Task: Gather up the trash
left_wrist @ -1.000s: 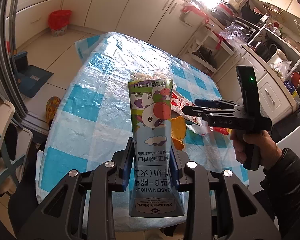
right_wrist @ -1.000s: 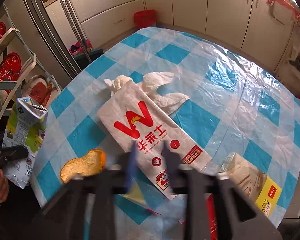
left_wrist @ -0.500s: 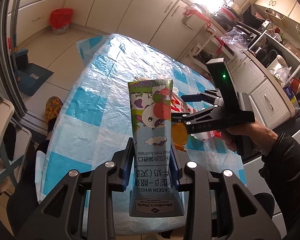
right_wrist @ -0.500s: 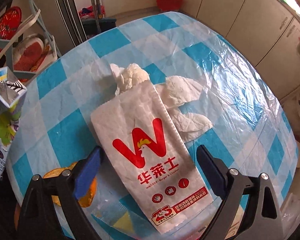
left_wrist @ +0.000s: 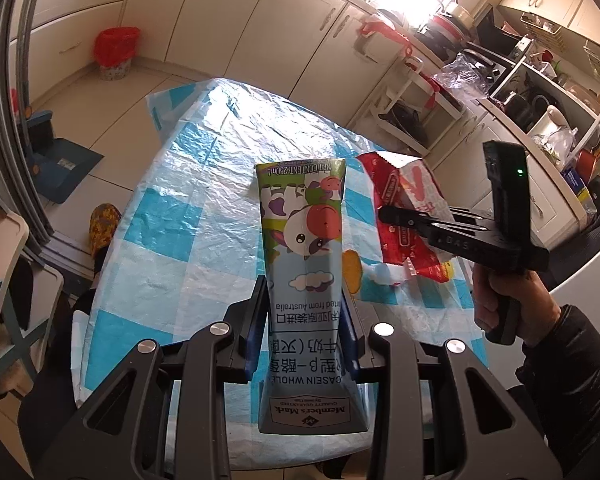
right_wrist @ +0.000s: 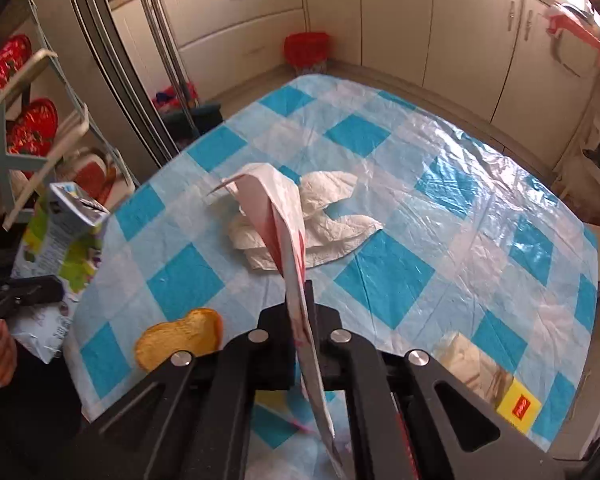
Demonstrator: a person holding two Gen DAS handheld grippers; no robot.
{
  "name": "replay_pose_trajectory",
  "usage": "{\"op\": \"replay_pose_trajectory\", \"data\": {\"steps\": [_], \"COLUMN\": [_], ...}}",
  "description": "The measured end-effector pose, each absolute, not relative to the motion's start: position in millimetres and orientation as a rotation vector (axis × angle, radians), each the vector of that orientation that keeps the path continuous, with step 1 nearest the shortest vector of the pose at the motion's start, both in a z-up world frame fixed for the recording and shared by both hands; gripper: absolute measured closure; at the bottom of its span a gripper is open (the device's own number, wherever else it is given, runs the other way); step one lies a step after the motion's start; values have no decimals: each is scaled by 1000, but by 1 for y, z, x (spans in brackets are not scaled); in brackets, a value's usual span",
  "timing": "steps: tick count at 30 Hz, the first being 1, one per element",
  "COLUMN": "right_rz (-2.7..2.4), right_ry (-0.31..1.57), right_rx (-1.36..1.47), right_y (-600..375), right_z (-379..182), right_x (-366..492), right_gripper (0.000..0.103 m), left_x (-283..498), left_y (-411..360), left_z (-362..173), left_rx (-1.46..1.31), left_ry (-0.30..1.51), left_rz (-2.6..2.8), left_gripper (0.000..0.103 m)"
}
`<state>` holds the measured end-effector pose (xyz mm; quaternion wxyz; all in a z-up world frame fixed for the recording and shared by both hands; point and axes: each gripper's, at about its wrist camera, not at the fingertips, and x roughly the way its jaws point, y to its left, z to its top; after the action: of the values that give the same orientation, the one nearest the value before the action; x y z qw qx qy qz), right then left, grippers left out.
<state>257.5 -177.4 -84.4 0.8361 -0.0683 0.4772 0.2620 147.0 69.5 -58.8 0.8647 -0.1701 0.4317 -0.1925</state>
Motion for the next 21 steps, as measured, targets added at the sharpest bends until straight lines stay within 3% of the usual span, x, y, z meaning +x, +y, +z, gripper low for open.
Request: {"op": "replay_pose_trajectory", "data": {"steps": [10,21], "right_rz": [383,-116], "right_ry": [838,929], "right_rx": [75,303], "right_y": [-282,-459], "right_z": [-25,-74], "right_x": [144,58], "right_gripper": [100,100], "left_x": [122,78], "left_y": [-7,-197], "left_z": [-15,-9], "left_rx": [-271,-120], "left_ry": [861,903], "left_rz": [-562,-867], "left_gripper": [73,73]}}
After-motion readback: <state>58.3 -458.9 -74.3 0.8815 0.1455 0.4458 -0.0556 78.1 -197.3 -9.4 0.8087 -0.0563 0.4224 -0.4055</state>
